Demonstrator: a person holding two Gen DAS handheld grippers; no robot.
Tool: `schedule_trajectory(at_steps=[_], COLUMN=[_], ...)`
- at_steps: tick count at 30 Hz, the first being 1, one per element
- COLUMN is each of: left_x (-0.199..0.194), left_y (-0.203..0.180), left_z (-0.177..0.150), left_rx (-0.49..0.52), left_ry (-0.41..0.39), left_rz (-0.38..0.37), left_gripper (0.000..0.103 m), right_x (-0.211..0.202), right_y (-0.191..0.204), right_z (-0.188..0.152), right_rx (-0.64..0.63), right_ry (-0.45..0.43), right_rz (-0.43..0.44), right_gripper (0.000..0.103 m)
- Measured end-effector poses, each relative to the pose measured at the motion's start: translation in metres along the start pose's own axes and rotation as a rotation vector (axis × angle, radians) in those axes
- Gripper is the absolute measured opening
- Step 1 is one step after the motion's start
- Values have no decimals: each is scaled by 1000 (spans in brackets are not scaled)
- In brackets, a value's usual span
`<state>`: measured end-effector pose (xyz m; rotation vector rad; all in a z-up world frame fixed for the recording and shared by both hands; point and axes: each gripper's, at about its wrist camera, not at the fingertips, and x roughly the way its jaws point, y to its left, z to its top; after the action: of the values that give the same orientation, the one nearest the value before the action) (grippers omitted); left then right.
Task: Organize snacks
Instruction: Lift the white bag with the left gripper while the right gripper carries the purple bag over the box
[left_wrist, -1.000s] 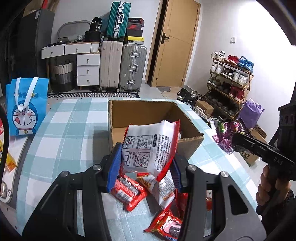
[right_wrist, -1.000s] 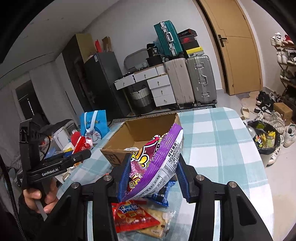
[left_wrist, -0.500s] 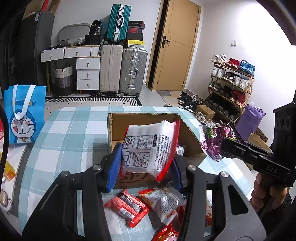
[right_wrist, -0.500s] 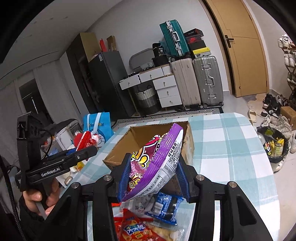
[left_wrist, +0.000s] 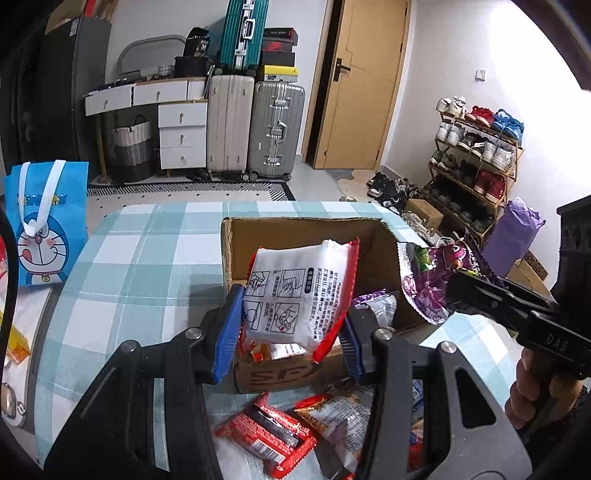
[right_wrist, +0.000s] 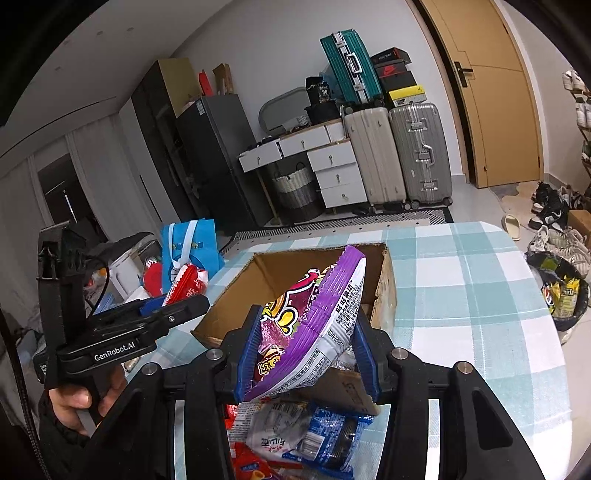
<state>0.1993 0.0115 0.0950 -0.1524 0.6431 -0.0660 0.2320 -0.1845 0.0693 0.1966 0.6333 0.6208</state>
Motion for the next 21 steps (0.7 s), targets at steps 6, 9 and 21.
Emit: schedule_trajectory(at_steps=[6,9,21], left_x=[25,34,69], left_y=[2,2,1], left_z=[3,2,3], left_rx=[12,20,48], left_ry=[14,18,47], left_rz=[9,15,39], left_gripper=[45,45,45], right_x=[15,25,51], right_y=[-4,-2,-9], right_z=[0,1,3], right_rx=[-6,-21,-26], right_ry=[14,29,60], right_rz=[0,-4,-15], right_gripper=[46,46,47])
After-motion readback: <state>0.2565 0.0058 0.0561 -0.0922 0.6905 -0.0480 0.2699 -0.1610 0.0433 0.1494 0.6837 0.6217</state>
